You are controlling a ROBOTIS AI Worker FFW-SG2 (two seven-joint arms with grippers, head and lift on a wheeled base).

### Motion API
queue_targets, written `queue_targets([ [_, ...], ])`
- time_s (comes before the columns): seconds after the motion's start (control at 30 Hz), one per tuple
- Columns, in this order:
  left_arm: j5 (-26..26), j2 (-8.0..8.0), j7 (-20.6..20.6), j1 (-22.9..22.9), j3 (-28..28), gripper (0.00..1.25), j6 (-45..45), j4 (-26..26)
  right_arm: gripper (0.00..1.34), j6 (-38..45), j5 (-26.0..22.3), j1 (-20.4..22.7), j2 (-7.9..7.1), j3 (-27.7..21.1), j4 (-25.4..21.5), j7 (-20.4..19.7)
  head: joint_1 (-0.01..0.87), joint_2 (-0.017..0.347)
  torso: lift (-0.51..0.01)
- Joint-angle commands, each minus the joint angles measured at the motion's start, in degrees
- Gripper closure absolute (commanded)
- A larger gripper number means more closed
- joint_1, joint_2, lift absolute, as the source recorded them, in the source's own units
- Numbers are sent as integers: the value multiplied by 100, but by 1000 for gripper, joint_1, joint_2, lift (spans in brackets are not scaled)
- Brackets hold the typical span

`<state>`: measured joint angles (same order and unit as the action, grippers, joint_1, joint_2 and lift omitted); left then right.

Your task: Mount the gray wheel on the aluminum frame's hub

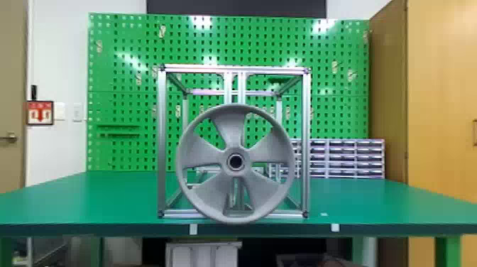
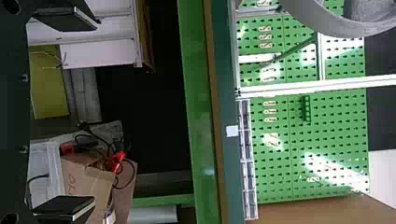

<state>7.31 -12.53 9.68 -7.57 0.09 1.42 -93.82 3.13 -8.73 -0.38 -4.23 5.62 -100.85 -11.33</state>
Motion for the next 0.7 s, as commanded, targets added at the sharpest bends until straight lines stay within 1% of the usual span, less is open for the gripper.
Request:
queue_targets([
  [0.0,-20,102,-1,186,96,58,-107,100,-1,-146,38,64,28,-17,180,25,-5,6,-499],
  [0.1,-151,181,-1,283,132,58,-116,136,-1,-287,153,152,80,-70,303,25,-5,6,-499],
  [0.27,-169,225,-1,344,167,59,-125,153,-1,-331,144,249,133,-122,347,34,-5,6,-499],
  [0.53,-134,225,8,265,211,62,-133,180,-1,-339,153,231,98,-78,382,34,-5,6,-499],
  [0.67,-107,225,34,204,167,84,-151,232,-1,-339,188,196,89,-43,382,43,-5,6,-499],
])
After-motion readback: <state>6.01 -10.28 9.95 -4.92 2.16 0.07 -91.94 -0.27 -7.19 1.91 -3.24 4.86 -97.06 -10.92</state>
